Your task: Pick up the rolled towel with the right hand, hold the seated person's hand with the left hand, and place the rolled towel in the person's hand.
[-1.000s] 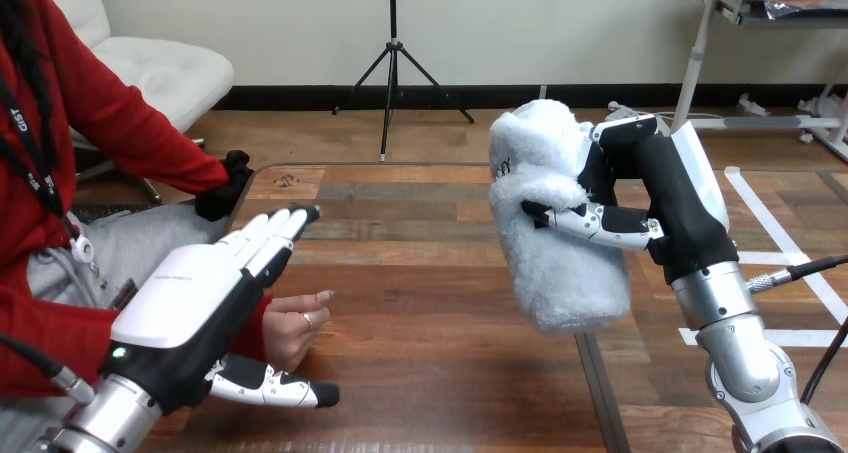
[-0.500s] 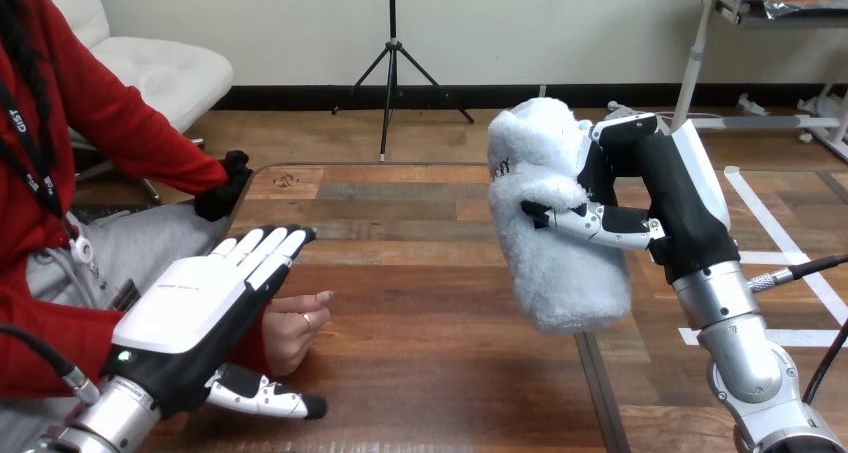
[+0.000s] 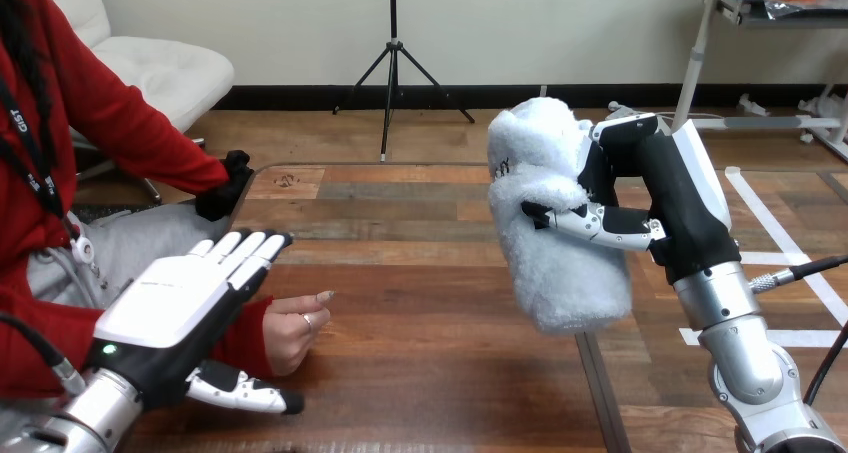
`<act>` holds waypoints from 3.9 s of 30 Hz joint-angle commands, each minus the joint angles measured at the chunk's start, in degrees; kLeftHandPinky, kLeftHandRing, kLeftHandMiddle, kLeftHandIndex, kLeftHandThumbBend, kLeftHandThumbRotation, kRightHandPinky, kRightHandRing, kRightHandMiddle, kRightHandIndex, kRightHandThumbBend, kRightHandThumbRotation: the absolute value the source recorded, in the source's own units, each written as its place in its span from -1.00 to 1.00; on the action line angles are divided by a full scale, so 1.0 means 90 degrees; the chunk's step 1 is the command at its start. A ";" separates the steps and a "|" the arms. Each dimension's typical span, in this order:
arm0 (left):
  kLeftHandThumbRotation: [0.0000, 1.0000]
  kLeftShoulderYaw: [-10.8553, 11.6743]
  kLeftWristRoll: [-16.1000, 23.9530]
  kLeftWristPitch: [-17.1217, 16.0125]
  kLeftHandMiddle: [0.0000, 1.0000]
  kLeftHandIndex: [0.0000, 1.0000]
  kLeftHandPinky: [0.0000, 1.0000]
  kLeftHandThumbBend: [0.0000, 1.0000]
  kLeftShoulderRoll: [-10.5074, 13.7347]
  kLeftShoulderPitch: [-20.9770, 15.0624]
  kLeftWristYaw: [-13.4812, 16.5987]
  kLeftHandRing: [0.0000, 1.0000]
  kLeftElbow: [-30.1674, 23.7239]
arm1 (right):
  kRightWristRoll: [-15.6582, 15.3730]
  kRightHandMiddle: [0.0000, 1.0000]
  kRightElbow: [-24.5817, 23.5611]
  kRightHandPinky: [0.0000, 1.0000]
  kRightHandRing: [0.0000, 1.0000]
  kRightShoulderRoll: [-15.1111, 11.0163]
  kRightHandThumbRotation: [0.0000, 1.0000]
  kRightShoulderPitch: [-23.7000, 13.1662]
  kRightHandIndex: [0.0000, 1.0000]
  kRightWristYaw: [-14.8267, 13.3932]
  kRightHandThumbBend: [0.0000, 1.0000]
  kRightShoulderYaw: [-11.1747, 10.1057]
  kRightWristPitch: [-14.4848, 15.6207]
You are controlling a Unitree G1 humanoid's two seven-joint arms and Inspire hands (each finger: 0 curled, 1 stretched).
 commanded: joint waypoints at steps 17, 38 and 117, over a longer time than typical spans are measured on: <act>0.11 -0.0903 0.0450 -0.0018 1.00 1.00 1.00 1.00 0.0370 -0.1235 0.1155 1.00 0.1853 | 0.0135 -0.77 -0.0594 -0.91 -0.83 -0.0231 -1.00 -0.0130 -0.80 -0.0055 0.07 -0.0057 -0.0373; 0.21 -0.1679 0.0577 0.0078 1.00 1.00 1.00 1.00 0.0250 -0.1928 0.2136 1.00 0.3508 | 0.0222 -0.77 -0.1185 -0.91 -0.83 -0.0254 -1.00 0.0132 -0.81 0.0049 0.05 -0.0041 -0.0197; -0.55 -0.2843 0.0216 0.0153 -0.01 0.10 -0.17 0.73 -0.0201 -0.2658 0.3500 -0.12 0.5065 | 0.0982 -0.81 -0.2770 -0.94 -0.86 -0.0111 -1.00 0.0783 -0.84 0.0649 0.04 -0.0101 0.0201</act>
